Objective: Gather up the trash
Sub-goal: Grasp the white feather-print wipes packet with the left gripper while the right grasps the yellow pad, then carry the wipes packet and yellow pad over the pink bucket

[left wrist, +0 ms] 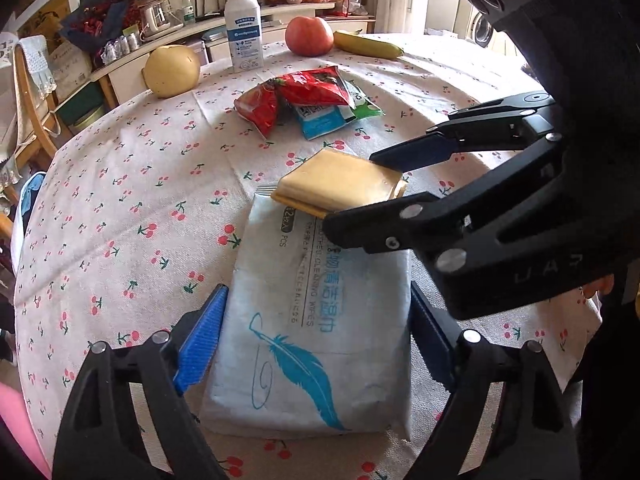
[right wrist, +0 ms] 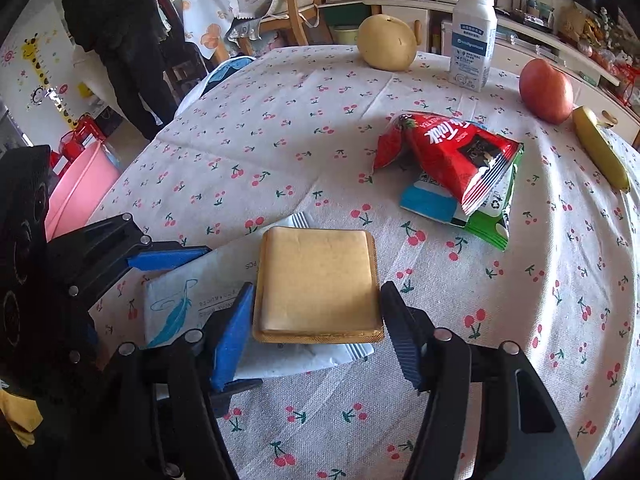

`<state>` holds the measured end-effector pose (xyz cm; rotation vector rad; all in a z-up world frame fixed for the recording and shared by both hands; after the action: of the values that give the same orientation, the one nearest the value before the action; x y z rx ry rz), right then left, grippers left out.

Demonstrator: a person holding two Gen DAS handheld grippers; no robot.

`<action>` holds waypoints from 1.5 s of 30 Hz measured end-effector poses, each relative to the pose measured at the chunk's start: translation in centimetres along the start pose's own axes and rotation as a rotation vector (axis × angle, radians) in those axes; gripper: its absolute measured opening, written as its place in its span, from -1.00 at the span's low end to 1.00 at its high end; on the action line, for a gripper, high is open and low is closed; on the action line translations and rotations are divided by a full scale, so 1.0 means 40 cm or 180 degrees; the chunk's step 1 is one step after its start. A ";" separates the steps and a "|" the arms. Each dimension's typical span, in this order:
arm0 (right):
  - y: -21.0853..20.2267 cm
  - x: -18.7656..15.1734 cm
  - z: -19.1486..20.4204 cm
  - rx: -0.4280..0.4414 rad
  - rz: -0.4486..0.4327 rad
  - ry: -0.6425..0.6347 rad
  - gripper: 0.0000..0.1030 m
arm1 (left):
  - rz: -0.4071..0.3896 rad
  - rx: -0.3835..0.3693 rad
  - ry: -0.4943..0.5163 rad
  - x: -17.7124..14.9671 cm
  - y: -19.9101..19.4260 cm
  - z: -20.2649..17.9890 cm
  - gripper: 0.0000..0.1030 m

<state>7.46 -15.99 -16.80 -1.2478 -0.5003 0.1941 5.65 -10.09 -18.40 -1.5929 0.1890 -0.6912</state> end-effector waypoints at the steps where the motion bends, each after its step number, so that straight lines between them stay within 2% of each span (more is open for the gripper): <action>1: -0.005 0.002 -0.005 0.0000 -0.0020 0.0034 0.23 | -0.0008 0.0000 -0.0014 0.000 -0.001 0.001 0.62; 6: -0.032 0.013 -0.041 0.0004 -0.0150 0.0250 0.23 | -0.0065 -0.0072 -0.0202 -0.001 -0.010 0.019 0.45; 12: -0.056 0.028 -0.047 0.0012 -0.0304 0.0348 0.23 | -0.0085 -0.0044 -0.0452 -0.003 -0.014 0.055 0.40; 20: -0.050 0.051 -0.028 0.0004 -0.0340 0.0349 0.23 | -0.0199 -0.0047 -0.0893 -0.021 -0.048 0.150 0.40; 34: -0.061 0.083 0.059 0.0067 -0.0497 0.0259 0.23 | -0.0495 0.0096 -0.1494 -0.076 -0.136 0.298 0.40; 45: -0.050 0.097 0.145 0.0094 -0.0520 0.0104 0.23 | -0.0720 0.0354 -0.1923 -0.128 -0.209 0.400 0.40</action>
<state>7.93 -10.06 -12.59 -1.1737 -0.5665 0.0429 7.76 7.39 -11.96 -1.6579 -0.4709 -0.3556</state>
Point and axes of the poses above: each gripper's, at about its wrist camera, not at the fingertips, and y roughly the way its jaws point, z to its left, x to its top, the point moved 5 cm from there along y, roughly the way its jaws point, and after that the axes turned 15 degrees about z, right-handed, at the moved point
